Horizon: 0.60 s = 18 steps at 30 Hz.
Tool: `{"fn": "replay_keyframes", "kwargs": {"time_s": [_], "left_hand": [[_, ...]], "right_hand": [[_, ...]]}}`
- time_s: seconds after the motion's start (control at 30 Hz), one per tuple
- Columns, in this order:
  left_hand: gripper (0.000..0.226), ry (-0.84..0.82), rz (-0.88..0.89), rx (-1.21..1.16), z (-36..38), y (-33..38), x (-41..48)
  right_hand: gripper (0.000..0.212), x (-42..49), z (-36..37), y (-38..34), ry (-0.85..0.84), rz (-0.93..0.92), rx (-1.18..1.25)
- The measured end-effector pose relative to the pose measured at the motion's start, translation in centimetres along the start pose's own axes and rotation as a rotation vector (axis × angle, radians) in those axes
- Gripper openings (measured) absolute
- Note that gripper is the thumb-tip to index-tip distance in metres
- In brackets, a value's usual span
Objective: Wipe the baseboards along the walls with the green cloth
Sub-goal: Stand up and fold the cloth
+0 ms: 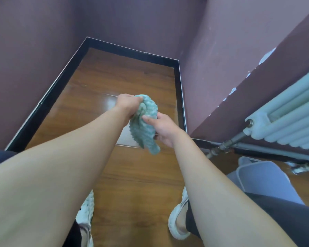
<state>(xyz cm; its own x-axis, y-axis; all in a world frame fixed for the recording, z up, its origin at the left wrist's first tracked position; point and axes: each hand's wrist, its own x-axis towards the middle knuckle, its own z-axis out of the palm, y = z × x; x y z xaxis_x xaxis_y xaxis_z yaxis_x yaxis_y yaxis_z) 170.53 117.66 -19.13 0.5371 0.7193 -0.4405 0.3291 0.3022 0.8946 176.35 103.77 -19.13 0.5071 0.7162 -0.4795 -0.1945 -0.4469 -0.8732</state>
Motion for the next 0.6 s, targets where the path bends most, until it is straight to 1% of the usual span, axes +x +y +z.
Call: {"fn": "replay_keyframes", "kwargs": {"time_s": [0.07,0.1,0.13,0.17,0.2,0.27,0.3,0.33,0.37,0.43,0.5,0.53,0.6], "left_hand": [[0.035,-0.018,-0.107,-0.188,0.1,0.5,-0.9],[0.036,-0.054,-0.149,-0.269,0.4,0.9,-1.4],[0.036,-0.121,-0.191,-0.328,0.8,1.3,-2.0],[0.035,-0.207,-0.231,-0.338,1.4,1.7,-3.2],[0.031,-0.288,-0.244,-0.290,1.7,2.1,-4.1],[0.025,-0.469,-0.208,-0.051,2.8,2.8,-6.0],[0.023,-0.527,-0.170,0.062,3.5,3.1,-6.7],[0.021,-0.550,-0.119,0.147,4.1,3.4,-7.3],[0.020,-0.546,-0.062,0.184,4.8,3.5,-7.5],[0.031,-0.434,0.006,0.171,5.7,3.6,-7.5],[0.038,-0.275,-0.012,0.048,6.1,3.2,-6.5],[0.040,-0.230,-0.038,-0.018,6.1,2.9,-6.2],[0.042,-0.226,-0.050,-0.027,7.2,2.0,-6.0]], "right_hand": [[0.029,-0.9,-0.1,-0.3,0.040,-0.030,0.082],[0.029,-1.4,-0.5,-0.5,0.072,-0.050,0.121],[0.028,-1.9,-1.0,-0.6,0.119,-0.069,0.151],[0.026,-3.0,-1.5,-0.8,0.189,-0.086,0.172],[0.024,-3.4,-1.9,-1.0,0.248,-0.093,0.189],[0.023,-4.1,-3.2,-0.9,0.372,-0.074,0.232],[0.025,-4.4,-3.5,-0.9,0.421,-0.049,0.243],[0.028,-4.8,-3.8,-0.9,0.460,-0.022,0.248],[0.032,-5.2,-4.1,-1.0,0.484,0.003,0.253],[0.042,-5.9,-4.8,-1.0,0.465,0.010,0.289],[0.042,-7.1,-5.6,-0.9,0.369,0.001,0.311],[0.041,-7.6,-5.8,-0.7,0.312,-0.007,0.303],[0.039,-8.5,-6.9,0.4,0.285,-0.027,0.280]]}}
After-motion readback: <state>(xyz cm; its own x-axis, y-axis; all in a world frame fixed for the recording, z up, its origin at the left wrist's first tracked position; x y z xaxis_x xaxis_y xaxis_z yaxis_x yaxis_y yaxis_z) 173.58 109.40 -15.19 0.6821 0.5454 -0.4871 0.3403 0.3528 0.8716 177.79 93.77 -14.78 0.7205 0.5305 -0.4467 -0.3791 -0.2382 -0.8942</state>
